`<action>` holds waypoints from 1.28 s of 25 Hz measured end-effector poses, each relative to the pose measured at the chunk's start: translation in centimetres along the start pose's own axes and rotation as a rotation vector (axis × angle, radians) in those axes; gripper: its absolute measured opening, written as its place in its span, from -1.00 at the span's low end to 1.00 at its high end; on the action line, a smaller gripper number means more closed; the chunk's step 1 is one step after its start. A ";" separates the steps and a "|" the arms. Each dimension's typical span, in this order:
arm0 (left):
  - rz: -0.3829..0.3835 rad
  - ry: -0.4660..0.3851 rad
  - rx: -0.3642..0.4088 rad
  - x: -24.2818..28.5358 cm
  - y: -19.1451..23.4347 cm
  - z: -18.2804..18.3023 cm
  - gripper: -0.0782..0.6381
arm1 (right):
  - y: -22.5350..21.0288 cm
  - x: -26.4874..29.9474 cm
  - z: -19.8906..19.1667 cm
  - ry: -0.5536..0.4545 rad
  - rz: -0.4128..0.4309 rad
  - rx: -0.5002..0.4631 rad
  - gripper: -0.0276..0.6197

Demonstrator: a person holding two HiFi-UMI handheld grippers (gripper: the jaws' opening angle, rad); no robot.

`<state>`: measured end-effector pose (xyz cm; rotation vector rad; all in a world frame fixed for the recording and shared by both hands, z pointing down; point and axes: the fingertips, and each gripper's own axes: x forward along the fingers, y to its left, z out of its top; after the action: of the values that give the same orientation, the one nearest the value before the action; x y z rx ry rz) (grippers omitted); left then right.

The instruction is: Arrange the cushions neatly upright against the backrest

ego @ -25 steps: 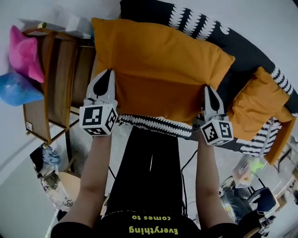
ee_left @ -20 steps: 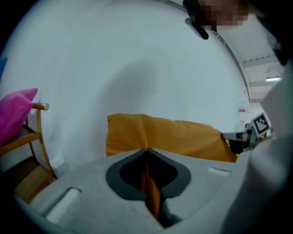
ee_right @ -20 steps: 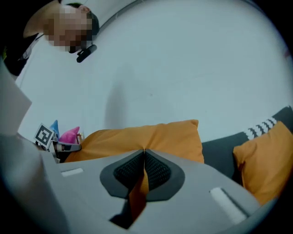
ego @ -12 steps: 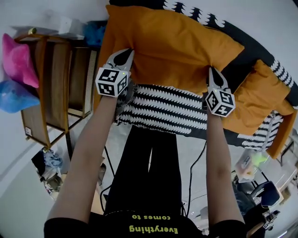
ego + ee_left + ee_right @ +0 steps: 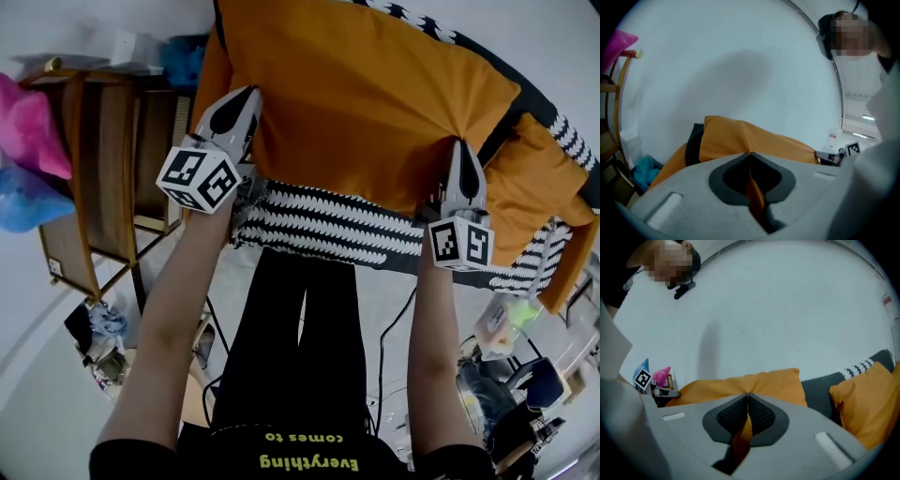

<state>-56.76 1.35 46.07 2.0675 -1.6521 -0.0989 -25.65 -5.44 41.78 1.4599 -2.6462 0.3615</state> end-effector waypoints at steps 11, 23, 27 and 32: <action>-0.038 0.209 0.197 4.6 3.1 -7.0 -0.68 | -3.0 3.1 -7.8 0.191 -0.051 -0.208 -0.85; 0.036 0.286 0.298 2.6 0.9 -8.4 -0.10 | -4.1 1.2 -8.6 0.269 -0.019 -0.121 -0.37; 0.075 0.133 0.292 0.6 -6.9 -2.6 -0.21 | -6.6 -1.4 -2.0 0.161 -0.003 -0.044 -0.49; 0.081 -0.017 0.308 -2.1 -11.6 3.4 -0.49 | -3.3 -3.9 5.8 0.014 0.032 -0.011 -0.88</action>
<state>-48.05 3.92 37.77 2.2195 -1.8556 0.1761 -20.57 -5.42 35.92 1.4078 -2.6596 0.3577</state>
